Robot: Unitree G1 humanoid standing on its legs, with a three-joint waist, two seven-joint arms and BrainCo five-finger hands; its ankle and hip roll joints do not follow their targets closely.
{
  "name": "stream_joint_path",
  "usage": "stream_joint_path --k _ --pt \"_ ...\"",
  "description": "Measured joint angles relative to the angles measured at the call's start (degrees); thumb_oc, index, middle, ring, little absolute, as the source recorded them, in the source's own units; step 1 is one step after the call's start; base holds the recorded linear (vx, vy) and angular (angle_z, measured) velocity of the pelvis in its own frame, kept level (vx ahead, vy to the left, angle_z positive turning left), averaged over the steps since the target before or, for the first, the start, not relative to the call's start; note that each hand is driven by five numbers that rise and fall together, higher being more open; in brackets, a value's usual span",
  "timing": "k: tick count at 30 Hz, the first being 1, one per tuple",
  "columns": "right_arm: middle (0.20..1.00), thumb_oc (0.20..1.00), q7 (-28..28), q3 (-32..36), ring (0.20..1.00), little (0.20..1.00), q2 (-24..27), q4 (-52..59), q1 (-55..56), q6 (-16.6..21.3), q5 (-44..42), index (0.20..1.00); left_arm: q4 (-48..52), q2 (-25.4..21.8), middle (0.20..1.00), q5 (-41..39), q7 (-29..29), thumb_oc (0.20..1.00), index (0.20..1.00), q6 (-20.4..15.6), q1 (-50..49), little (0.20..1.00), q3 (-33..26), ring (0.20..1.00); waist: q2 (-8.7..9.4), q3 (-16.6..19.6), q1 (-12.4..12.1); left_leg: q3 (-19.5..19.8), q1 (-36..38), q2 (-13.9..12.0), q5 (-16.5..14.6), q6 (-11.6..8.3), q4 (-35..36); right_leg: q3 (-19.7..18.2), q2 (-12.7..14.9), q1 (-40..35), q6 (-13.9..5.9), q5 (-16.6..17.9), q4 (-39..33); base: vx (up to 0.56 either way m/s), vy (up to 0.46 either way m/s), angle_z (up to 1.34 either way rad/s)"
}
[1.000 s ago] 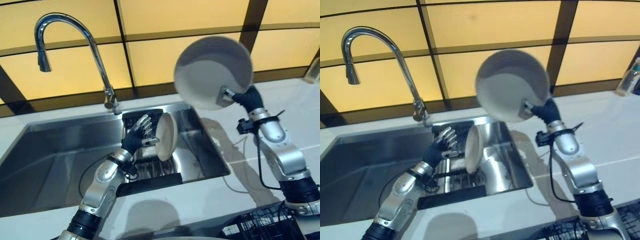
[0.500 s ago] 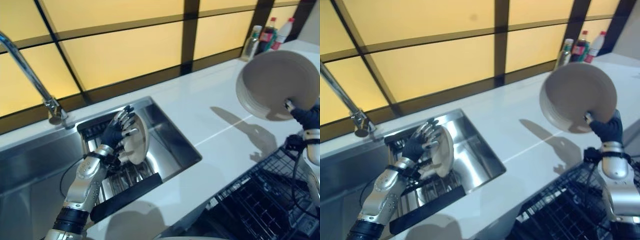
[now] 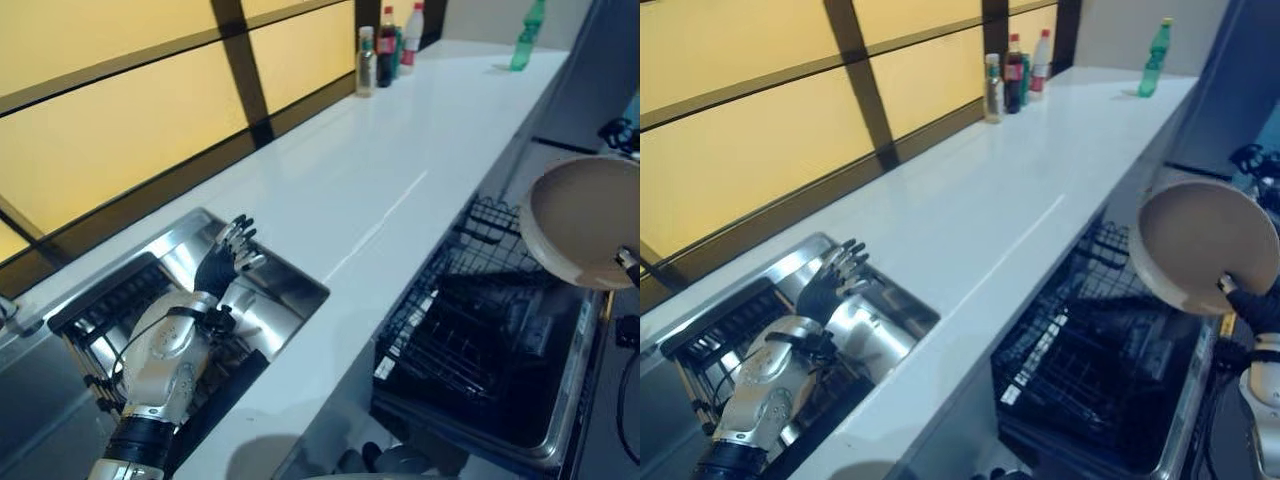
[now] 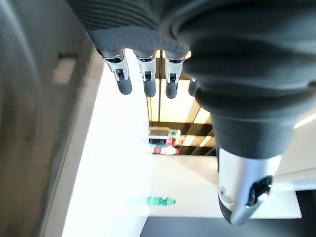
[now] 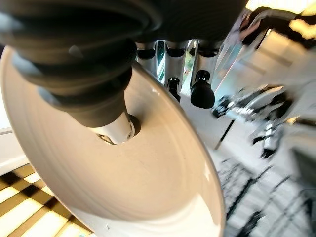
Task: Pick up plates and place into dishwasher.
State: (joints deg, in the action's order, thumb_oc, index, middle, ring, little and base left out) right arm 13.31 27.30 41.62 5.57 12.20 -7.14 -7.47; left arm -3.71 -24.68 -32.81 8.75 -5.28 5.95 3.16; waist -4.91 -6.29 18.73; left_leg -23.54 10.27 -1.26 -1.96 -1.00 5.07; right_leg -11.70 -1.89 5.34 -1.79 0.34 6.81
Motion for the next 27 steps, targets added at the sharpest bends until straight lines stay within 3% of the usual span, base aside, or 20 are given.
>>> stream_joint_path --k 11,22,27 --pt "0.200 0.200 1.0 0.6 0.200 0.200 -0.8 -2.1 3.8 0.2 6.6 0.200 0.0 1.4 1.000 0.0 0.3 1.000 1.000 0.0 -3.1 1.000 -2.2 1.000 -0.21 -0.5 -0.3 0.5 -0.8 0.5 -0.1 0.25 -0.5 0.6 0.1 3.1 0.09 -3.4 6.0 0.00 0.019 0.02" --pt "0.200 0.200 -2.9 -9.4 0.200 0.200 -1.1 -2.0 3.4 0.7 7.4 0.200 0.0 2.1 1.000 0.0 1.2 1.000 1.000 1.2 -4.8 1.000 -2.2 1.000 1.24 -2.3 -4.1 3.4 -0.7 0.6 -1.4 0.51 -3.8 3.2 1.7 1.5 -0.02 -5.2 8.2 0.08 -0.022 0.15" --pt "0.200 0.200 -3.9 -12.2 0.200 0.200 -1.4 -2.2 3.2 -0.2 10.4 0.200 0.0 2.2 1.000 0.0 2.0 1.000 1.000 1.3 -8.0 1.000 -2.4 1.000 2.68 -3.6 -4.5 4.9 0.1 0.7 -2.0 0.59 -5.2 4.5 2.3 0.2 -0.05 -6.3 9.5 0.08 -0.066 0.14"
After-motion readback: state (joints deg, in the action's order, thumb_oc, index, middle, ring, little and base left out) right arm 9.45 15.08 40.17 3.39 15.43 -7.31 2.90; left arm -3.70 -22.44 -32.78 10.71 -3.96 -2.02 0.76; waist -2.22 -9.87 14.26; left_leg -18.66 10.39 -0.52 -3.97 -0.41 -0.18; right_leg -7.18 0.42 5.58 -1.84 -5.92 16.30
